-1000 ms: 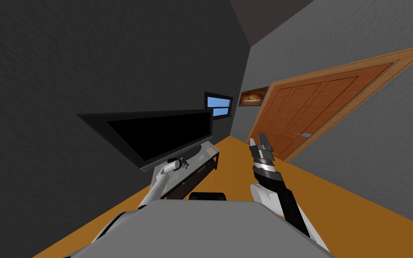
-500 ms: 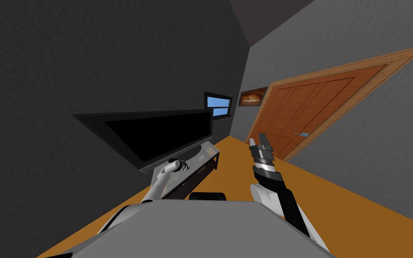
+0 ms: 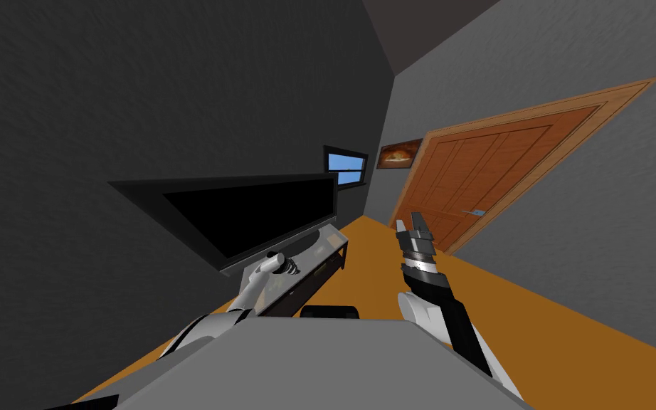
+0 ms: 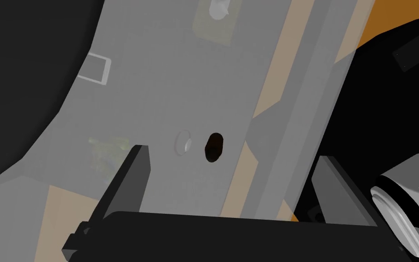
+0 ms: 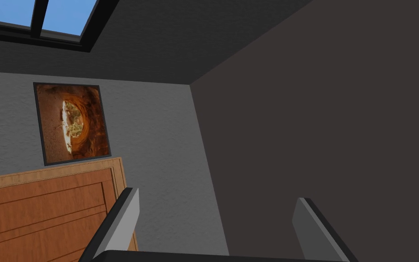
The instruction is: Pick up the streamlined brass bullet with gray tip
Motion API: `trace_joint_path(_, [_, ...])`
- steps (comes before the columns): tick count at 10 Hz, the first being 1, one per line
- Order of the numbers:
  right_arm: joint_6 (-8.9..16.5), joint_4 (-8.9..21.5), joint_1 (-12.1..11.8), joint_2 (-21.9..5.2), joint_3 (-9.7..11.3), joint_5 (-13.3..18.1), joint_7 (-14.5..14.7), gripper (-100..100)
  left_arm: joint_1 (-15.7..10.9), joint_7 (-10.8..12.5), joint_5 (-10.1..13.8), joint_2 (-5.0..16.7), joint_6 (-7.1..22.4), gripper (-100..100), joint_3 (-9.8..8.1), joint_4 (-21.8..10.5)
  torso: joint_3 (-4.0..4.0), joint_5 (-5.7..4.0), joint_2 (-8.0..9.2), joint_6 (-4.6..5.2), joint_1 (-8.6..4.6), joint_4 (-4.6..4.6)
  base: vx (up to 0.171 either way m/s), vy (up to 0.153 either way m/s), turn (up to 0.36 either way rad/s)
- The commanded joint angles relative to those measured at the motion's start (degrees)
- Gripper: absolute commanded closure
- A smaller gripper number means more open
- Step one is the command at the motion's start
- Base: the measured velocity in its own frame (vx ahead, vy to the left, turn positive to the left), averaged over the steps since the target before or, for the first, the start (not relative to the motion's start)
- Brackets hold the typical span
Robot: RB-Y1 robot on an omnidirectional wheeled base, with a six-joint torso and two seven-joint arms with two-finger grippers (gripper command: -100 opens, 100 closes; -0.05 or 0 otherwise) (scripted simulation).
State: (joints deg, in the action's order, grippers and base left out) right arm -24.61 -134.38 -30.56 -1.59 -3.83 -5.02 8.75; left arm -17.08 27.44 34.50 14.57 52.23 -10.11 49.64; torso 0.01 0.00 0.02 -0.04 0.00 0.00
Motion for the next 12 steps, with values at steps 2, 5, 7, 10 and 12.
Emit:
trace_joint_path(2, [0.0, 0.0, 0.0, 0.0, 0.0, 0.0, 0.0, 0, -0.1, 0.0, 0.1, 0.1, 0.2, 0, -0.02, -0.2, 0.00, 0.00, 0.00, 0.00, -0.02, 0.00, 0.000, 0.000, 0.000])
trace_joint_path(5, [0.0, 0.0, 0.0, 0.0, 0.0, 0.0, 0.0, 0, 0.6, -0.7, -0.6, -1.7, -3.6, -100, -0.43, -2.8, 0.01, 0.01, 0.02, 0.00, -0.01, 0.00, -0.009, 0.011, -0.032])
trace_joint_path(7, [0.0, 0.0, 0.0, 0.0, 0.0, 0.0, 0.0, 0, 0.7, -0.6, -0.7, -2.0, -3.8, -100, -0.40, -2.9, 0.01, 0.01, 0.02, 0.00, 0.00, 0.00, -0.004, 0.005, -0.014])
trace_joint_path(10, [0.0, 0.0, 0.0, 0.0, 0.0, 0.0, 0.0, 0, 0.7, -0.7, -0.8, -1.9, -4.1, 100, -0.47, -3.0, -0.03, 0.07, 0.01, 0.06, -0.10, -0.06, -0.002, -0.001, 0.000])
trace_joint_path(12, [0.0, 0.0, 0.0, 0.0, 0.0, 0.0, 0.0, 0, 0.7, -0.7, -0.7, -2.0, -4.1, 100, -0.45, -3.0, -0.15, 0.10, -0.19, 0.06, 0.01, -0.11, 0.000, 0.000, 0.000])
